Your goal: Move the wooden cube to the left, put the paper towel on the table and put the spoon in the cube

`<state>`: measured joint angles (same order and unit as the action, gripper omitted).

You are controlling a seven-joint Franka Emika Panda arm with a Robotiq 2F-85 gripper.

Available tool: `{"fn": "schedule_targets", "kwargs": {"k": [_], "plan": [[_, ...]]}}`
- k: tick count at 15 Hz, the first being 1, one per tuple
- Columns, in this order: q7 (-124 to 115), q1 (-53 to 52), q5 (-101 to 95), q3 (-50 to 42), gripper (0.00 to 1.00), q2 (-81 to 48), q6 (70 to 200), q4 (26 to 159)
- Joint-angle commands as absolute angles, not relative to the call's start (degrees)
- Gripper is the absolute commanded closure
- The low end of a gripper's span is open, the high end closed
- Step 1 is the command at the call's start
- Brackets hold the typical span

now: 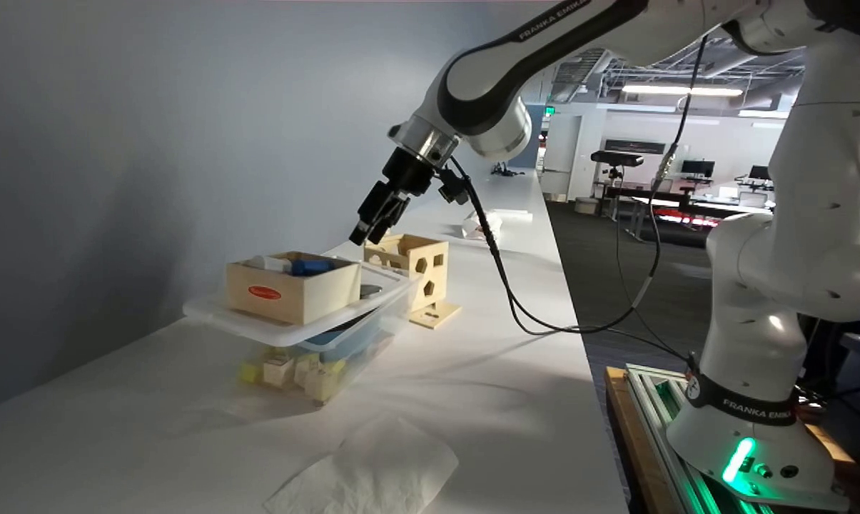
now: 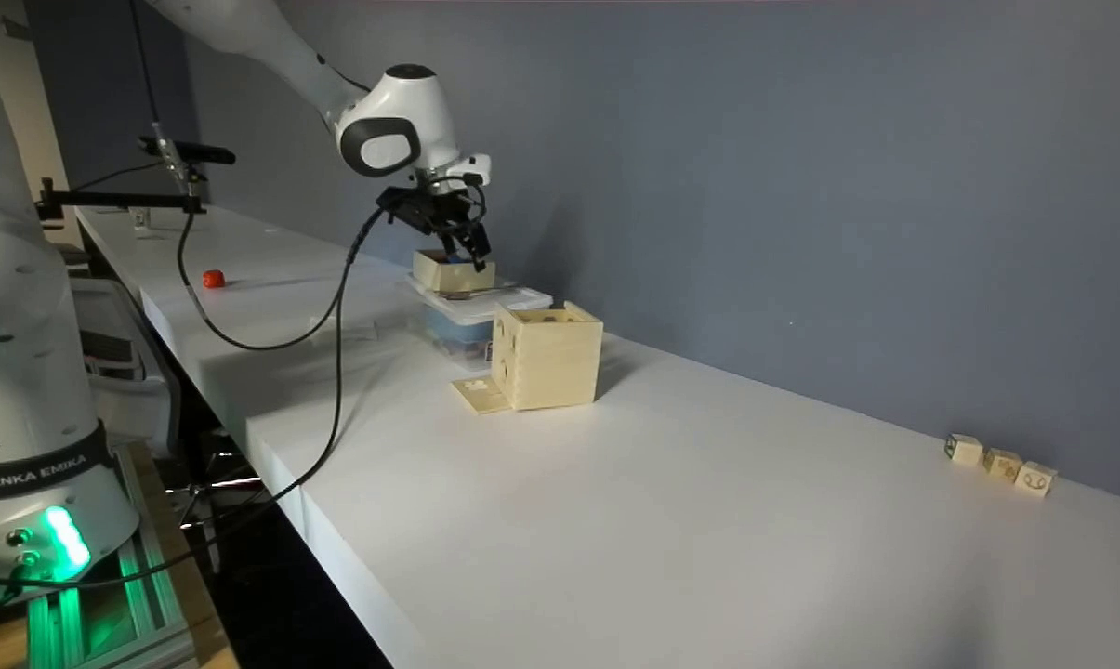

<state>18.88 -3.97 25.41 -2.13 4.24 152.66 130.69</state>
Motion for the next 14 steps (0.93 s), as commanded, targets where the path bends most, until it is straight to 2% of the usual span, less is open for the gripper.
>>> {"fn": "schedule_targets", "kwargs": {"k": [1,7,14], "plan": [[10.5,-2.1,22.7,-2.0,0.0,0.2,149.8,127.1],[0.8,-1.5,18.0,-1.3,0.0,-5.3,148.3,120.8],[-5.9,-2.0,10.6,-0.9,0.0,-11.7,140.4,111.7]]}}
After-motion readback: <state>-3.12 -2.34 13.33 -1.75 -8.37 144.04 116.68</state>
